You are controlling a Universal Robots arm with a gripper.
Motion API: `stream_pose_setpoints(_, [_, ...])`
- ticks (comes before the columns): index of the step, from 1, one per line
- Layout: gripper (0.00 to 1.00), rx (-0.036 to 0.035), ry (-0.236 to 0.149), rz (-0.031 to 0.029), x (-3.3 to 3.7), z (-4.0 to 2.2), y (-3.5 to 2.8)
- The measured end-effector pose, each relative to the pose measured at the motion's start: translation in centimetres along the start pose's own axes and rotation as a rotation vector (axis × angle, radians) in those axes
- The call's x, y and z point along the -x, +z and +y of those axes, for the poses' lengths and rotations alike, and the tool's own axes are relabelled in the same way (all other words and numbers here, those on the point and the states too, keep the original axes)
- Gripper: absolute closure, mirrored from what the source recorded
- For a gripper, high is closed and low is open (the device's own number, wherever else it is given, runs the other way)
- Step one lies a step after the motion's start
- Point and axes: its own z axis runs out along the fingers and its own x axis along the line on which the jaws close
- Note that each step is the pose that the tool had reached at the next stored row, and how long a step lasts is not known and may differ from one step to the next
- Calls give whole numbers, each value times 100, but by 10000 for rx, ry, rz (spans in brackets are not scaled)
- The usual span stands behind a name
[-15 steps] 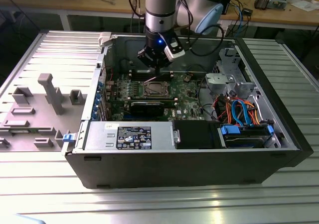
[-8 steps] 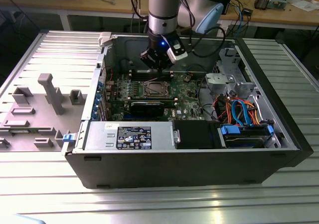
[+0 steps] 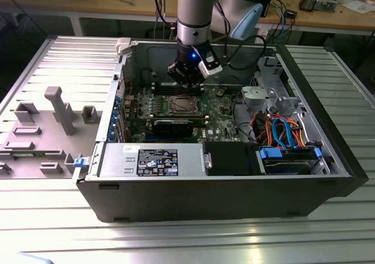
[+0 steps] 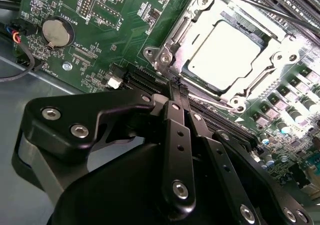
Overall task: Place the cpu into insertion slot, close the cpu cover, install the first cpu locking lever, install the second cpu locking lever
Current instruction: 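Install the first cpu locking lever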
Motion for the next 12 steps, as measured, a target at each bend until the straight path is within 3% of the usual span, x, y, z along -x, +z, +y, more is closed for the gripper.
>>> stream_pose_setpoints(12, [89, 3, -1, -2, 9, -1, 20])
